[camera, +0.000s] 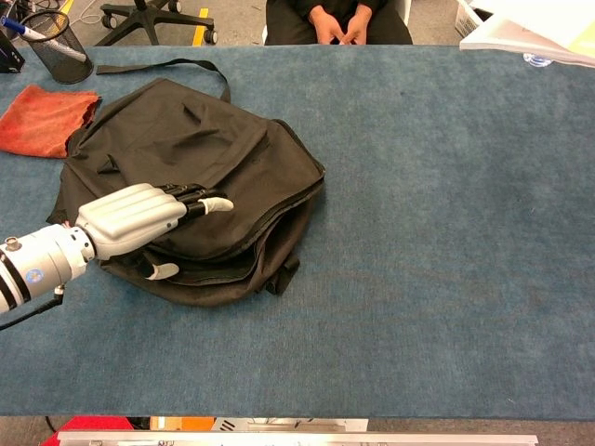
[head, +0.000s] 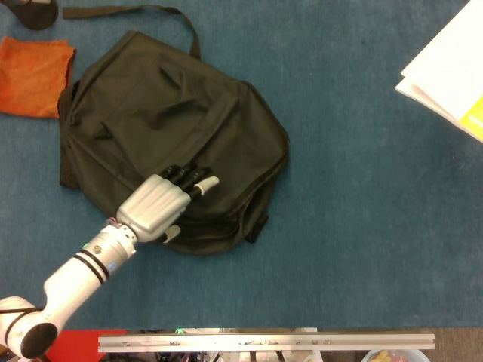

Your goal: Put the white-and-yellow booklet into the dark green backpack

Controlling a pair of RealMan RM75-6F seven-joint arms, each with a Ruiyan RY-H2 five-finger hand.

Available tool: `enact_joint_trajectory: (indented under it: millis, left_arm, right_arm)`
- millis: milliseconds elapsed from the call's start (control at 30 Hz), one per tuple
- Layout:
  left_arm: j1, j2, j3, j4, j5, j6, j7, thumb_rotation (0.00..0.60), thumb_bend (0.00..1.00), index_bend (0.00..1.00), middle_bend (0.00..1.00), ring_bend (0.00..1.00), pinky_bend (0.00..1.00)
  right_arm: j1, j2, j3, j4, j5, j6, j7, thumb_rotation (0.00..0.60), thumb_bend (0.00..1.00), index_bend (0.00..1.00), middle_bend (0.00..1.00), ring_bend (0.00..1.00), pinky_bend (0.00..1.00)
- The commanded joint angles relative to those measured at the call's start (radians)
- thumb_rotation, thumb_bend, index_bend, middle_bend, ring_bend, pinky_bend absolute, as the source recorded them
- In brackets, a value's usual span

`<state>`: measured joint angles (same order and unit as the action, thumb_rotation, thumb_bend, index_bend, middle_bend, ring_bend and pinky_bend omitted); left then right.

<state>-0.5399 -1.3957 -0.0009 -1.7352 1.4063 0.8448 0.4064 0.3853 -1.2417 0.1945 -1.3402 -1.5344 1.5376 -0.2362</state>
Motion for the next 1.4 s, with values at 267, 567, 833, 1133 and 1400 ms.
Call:
enact_joint_trajectory:
  millis: [267, 567, 833, 1133, 1400]
  left_arm:
    - [-0.021, -0.124, -0.037, 0.075, -0.132, 0.040, 0.099, 0.600, 0.25, 0.04, 0.04, 0.03, 0.15]
    - [-0.030, -0.188, -0.063, 0.112, -0.188, 0.066, 0.036, 0.600, 0.25, 0.12, 0.09, 0.07, 0.15]
    - [-0.009, -0.268, -0.099, 0.240, -0.126, 0.185, -0.080, 0.600, 0.25, 0.34, 0.29, 0.26, 0.26]
    - [0.009, -0.277, -0.112, 0.287, -0.093, 0.239, -0.200, 0.600, 0.28, 0.57, 0.57, 0.56, 0.53]
    - [0.016, -0.209, -0.138, 0.244, -0.066, 0.277, -0.279, 0.600, 0.30, 0.67, 0.70, 0.66, 0.63]
  right_arm:
    - [-0.017, 0.007, 0.003, 0.002, 0.001, 0.016, 0.018, 0.600, 0.53, 0.84, 0.63, 0.56, 0.71]
    - [-0.024, 0.012, 0.011, -0.005, 0.003, 0.024, 0.022, 0.600, 0.53, 0.84, 0.63, 0.56, 0.71]
    - [-0.034, 0.019, 0.015, -0.010, 0.004, 0.034, 0.024, 0.600, 0.53, 0.84, 0.63, 0.56, 0.71]
    - [-0.032, 0.018, 0.025, -0.026, 0.005, 0.034, 0.024, 0.600, 0.53, 0.84, 0.63, 0.56, 0.72]
    - [-0.030, 0.022, 0.025, -0.052, -0.007, 0.038, 0.028, 0.600, 0.53, 0.84, 0.63, 0.56, 0.72]
